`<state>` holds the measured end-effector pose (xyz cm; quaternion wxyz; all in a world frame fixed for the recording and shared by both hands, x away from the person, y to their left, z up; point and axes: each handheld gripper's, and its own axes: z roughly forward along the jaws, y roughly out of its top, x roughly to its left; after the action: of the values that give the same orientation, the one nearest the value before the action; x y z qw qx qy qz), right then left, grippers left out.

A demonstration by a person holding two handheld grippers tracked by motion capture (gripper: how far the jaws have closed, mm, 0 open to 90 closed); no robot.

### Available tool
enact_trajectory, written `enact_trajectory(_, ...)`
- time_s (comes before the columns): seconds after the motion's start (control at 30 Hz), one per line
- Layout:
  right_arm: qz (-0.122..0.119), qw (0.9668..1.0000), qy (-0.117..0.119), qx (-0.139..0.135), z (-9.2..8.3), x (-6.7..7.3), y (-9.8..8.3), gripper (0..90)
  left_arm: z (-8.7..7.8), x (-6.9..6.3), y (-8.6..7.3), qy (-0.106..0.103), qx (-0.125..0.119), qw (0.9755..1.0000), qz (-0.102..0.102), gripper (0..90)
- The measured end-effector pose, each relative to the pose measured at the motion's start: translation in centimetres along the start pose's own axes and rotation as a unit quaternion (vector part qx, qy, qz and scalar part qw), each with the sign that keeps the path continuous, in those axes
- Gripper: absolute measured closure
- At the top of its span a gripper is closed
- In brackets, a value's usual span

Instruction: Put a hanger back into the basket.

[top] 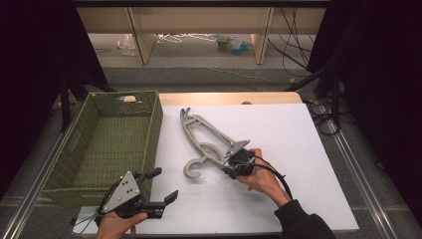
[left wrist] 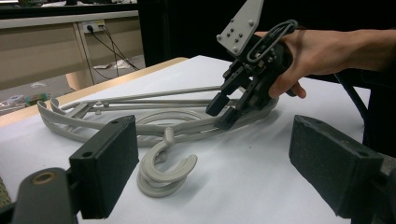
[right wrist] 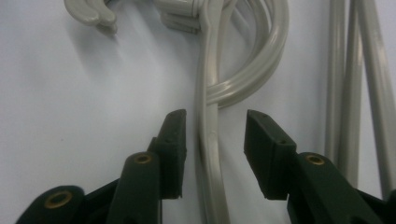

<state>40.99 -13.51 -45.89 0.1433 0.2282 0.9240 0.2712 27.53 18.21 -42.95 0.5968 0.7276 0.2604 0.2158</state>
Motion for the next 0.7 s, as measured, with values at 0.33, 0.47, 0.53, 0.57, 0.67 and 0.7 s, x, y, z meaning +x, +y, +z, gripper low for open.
enact_trajectory(0.33,-0.014,0.9996,0.015,0.018,0.9,0.0,1.1,76.5,0.1,0.0,0.0,-0.003,0.001,1.0,0.001,15.6)
enact_trajectory(0.47,-0.027,0.9993,0.019,0.018,0.7,0.0,1.0,79.9,0.0,0.0,0.0,-0.003,0.0,1.0,0.003,15.6)
enact_trajectory(0.53,-0.037,0.9989,0.016,0.023,0.4,0.0,1.1,80.1,0.0,0.0,0.0,-0.001,-0.001,1.0,-0.001,15.6)
enact_trajectory(0.57,-0.043,0.9986,0.014,0.026,0.2,0.0,1.2,80.1,0.0,0.1,0.0,-0.003,0.0,1.0,0.004,15.6)
enact_trajectory(0.67,-0.058,0.998,0.011,0.023,-0.3,-0.1,1.2,80.4,0.1,-0.1,0.0,0.001,0.003,1.0,-0.007,15.7)
enact_trajectory(0.7,-0.056,0.998,0.016,0.024,-0.5,-0.3,1.2,80.5,0.1,-0.1,-0.1,0.001,0.002,1.0,-0.007,15.8)
